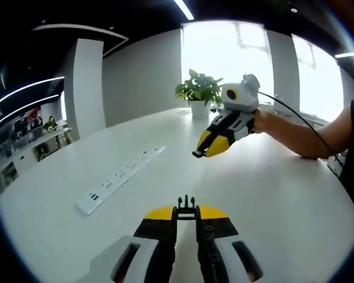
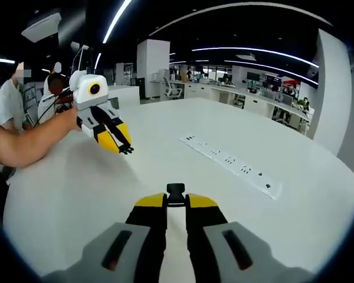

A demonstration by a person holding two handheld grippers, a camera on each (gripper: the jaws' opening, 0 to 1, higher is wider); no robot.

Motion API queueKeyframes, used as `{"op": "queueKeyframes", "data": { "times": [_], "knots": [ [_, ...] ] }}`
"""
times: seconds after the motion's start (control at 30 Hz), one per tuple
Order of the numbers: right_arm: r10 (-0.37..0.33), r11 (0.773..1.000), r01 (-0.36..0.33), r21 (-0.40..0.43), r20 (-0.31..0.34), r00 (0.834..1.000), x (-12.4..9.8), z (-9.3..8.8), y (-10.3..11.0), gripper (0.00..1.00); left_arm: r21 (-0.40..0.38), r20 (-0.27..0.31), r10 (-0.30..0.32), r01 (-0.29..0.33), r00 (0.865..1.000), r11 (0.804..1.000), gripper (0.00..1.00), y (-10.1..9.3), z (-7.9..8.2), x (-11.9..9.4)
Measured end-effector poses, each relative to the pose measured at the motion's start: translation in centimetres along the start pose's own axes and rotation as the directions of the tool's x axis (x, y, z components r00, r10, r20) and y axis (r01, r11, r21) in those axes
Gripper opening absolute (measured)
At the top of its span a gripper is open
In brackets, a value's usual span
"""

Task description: Snap the two parts of the plastic buckle together until the buckle closes and remains connected.

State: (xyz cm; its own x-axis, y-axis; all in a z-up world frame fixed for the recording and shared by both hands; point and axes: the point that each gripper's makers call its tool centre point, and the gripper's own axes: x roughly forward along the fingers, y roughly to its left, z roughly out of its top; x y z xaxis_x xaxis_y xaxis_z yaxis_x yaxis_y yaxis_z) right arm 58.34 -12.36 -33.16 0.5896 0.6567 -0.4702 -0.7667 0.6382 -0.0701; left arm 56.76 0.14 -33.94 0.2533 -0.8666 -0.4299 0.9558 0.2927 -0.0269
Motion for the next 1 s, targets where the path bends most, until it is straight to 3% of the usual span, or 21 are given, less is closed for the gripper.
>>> {"op": "queueKeyframes", "data": {
  "times": [1.0],
  "knots": [
    [-0.004,1.000,0.004,-0.012,-0.005,1.000,-0.8,-0.6,2.2,0.10,0.009,-0.001,-0.004,0.004,1.000,1.000,0.09,-2.2,-0.5,-1.0]
  ]
}}
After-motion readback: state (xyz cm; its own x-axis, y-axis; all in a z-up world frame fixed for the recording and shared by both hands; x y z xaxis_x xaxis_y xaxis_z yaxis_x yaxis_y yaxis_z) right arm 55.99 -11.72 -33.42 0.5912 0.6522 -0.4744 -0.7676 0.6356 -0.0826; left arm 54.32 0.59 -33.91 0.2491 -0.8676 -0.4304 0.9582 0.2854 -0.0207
